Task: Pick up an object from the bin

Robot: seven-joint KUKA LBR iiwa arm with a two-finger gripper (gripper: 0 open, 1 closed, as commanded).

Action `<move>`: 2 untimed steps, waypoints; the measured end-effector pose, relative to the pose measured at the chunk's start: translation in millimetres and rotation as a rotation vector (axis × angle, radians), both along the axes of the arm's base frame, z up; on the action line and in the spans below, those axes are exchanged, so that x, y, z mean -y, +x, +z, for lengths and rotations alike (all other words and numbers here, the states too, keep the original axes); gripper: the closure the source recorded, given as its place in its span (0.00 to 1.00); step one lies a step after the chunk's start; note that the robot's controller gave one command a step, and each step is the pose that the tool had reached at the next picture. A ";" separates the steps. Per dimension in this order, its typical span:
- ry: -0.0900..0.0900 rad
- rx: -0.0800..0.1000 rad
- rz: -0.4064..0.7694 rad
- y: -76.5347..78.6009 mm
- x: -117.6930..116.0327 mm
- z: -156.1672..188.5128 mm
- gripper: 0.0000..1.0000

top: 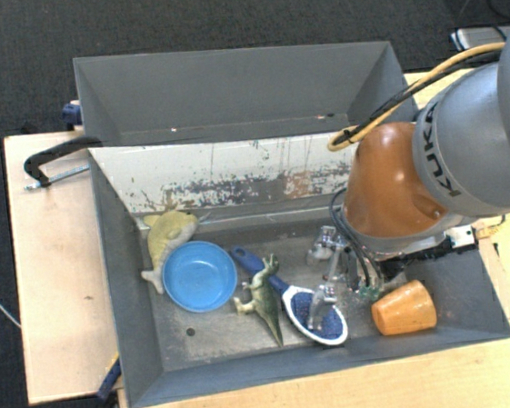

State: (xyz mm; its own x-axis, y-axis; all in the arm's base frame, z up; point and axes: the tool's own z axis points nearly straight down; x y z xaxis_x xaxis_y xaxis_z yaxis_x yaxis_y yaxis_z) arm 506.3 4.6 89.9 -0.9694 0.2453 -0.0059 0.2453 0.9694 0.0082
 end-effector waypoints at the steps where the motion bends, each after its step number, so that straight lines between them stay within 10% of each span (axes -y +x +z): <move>1: -0.004 -0.011 -0.107 57.7 -66.0 11.6 0.00; 2: -0.007 -0.014 -0.140 74.6 -34.7 22.3 0.00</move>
Offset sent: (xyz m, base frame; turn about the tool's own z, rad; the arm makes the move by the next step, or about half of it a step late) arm 0.0572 0.0622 0.0101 0.1159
